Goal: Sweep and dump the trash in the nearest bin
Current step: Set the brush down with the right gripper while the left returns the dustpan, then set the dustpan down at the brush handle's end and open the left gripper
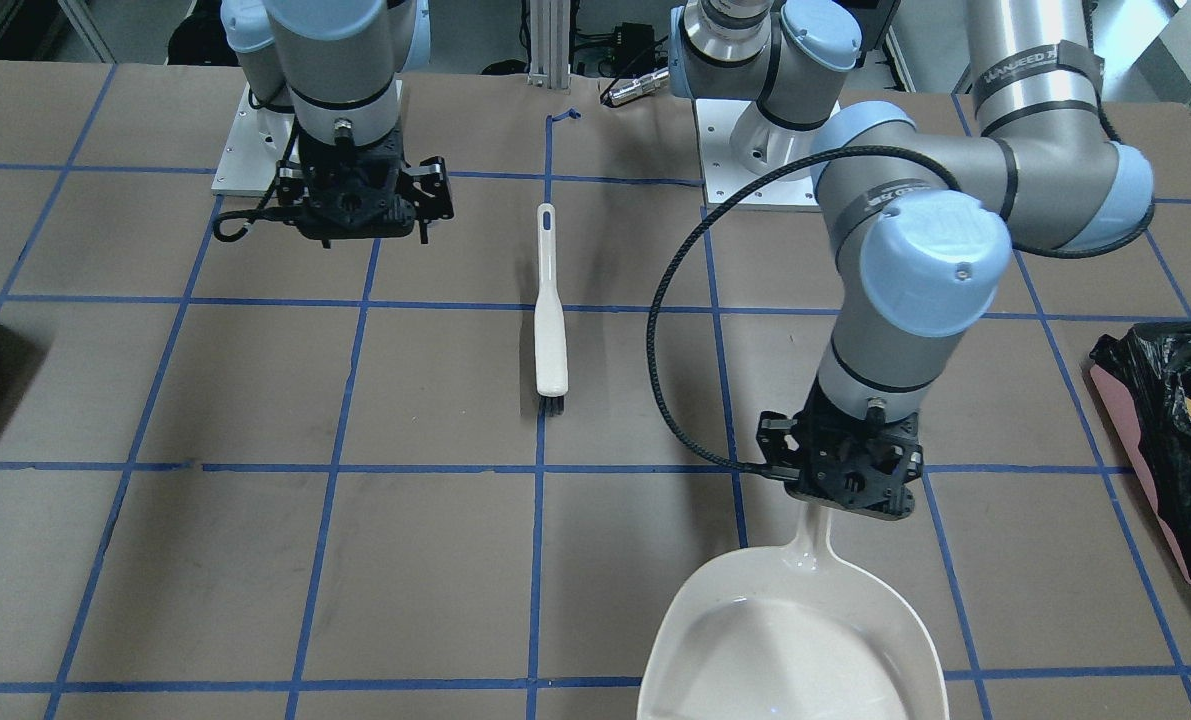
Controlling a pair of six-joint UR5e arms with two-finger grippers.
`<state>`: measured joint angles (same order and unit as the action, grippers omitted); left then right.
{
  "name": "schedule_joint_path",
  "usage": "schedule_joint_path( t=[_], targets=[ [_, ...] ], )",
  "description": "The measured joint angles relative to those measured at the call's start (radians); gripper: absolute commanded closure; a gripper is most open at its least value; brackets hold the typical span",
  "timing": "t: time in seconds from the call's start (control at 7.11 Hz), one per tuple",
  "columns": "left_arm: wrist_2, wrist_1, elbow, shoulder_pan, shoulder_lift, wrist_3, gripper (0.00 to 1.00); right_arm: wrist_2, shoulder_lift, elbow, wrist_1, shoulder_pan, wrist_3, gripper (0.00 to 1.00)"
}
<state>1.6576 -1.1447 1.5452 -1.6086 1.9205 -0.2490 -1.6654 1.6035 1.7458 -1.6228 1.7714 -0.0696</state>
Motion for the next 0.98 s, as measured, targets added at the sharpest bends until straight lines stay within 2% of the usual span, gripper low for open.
schedule_joint_path(
  t=[0.28,0.56,0.7,0.98],
  targets=[
    [-0.078,-0.028,0.021,-0.087,0.015,0.176,1.00,-0.051,0.005,-0.094,-0.001,-0.072,0.051,0.00],
    [-0.150,-0.071,0.027,-0.160,0.043,0.277,1.00,-0.051,0.003,-0.162,-0.007,-0.138,0.113,0.00],
    [-0.181,-0.085,0.028,-0.191,0.059,0.296,1.00,-0.042,-0.001,-0.175,-0.009,-0.152,0.118,0.00],
    [-0.208,-0.108,0.029,-0.237,0.087,0.326,1.00,0.043,-0.007,-0.180,-0.010,-0.158,0.118,0.00]
  ],
)
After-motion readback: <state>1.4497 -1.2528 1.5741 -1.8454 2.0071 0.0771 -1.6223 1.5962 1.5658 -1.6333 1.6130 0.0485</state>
